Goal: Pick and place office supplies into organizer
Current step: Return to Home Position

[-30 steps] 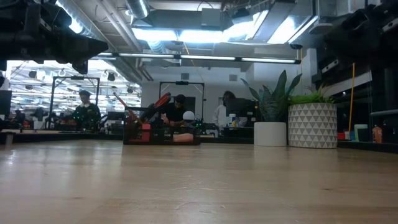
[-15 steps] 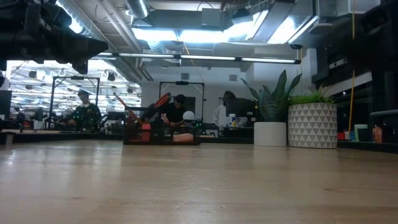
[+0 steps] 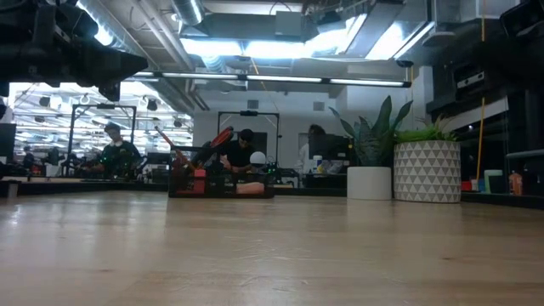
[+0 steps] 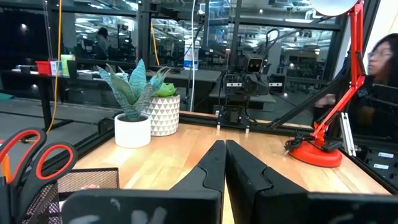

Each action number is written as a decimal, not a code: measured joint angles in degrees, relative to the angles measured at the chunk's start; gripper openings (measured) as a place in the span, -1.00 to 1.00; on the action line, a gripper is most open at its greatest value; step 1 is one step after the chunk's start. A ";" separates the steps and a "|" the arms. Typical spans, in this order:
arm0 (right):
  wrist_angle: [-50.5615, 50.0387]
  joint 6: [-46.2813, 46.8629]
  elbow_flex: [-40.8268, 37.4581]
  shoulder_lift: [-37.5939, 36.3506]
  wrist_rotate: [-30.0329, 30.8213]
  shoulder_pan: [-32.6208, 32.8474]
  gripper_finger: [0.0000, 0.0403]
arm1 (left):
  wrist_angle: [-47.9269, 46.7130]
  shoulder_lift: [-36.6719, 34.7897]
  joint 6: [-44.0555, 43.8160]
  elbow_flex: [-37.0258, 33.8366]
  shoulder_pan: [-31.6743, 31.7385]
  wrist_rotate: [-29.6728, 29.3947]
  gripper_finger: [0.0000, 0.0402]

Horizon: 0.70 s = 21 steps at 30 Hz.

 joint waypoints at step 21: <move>0.08 0.10 0.00 0.02 0.00 -0.02 -0.90 | 0.00 0.02 0.00 0.00 0.00 0.00 -0.96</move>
